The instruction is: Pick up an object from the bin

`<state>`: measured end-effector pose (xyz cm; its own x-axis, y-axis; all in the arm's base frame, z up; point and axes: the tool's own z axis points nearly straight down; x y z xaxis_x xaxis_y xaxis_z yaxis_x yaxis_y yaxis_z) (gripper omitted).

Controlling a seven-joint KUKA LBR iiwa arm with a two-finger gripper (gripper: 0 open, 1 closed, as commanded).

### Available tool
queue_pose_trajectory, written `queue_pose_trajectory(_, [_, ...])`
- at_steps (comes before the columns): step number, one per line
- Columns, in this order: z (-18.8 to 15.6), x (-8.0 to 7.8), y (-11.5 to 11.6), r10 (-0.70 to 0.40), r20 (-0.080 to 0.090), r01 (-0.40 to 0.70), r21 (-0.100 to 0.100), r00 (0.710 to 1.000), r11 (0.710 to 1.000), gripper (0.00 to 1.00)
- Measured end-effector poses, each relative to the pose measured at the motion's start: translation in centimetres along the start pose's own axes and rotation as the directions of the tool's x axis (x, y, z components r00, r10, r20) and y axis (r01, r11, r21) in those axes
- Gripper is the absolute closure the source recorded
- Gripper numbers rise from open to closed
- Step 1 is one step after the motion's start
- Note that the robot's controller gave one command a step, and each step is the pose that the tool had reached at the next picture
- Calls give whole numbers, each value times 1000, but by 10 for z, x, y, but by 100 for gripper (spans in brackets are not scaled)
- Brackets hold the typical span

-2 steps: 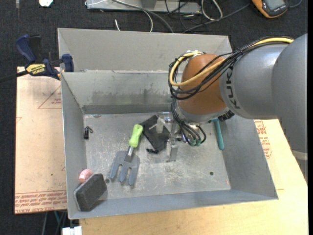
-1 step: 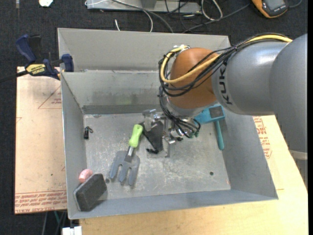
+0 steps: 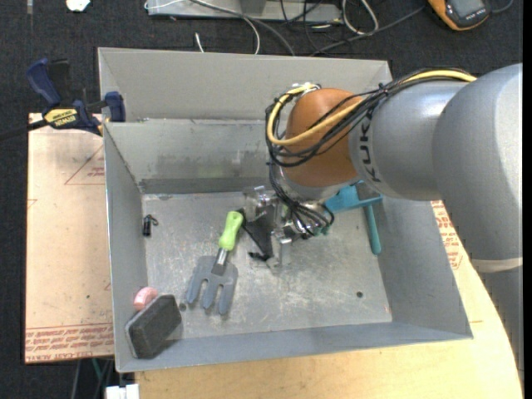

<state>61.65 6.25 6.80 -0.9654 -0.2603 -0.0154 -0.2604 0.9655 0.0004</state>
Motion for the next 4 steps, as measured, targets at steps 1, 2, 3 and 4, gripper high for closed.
queue_pose_trajectory(1, [-3, 1, -16, -126, 5, 126, -1, 992, 992, 100])
queue_pose_trajectory(2, [-3, 1, -16, -126, 5, 126, -1, 992, 992, 100])
queue_pose_trajectory(3, [-17, 1, -15, -125, 5, 125, -1, 992, 992, 100])
queue_pose_trajectory(4, [-32, 0, -15, -125, 8, 125, 0, 992, 992, 100])
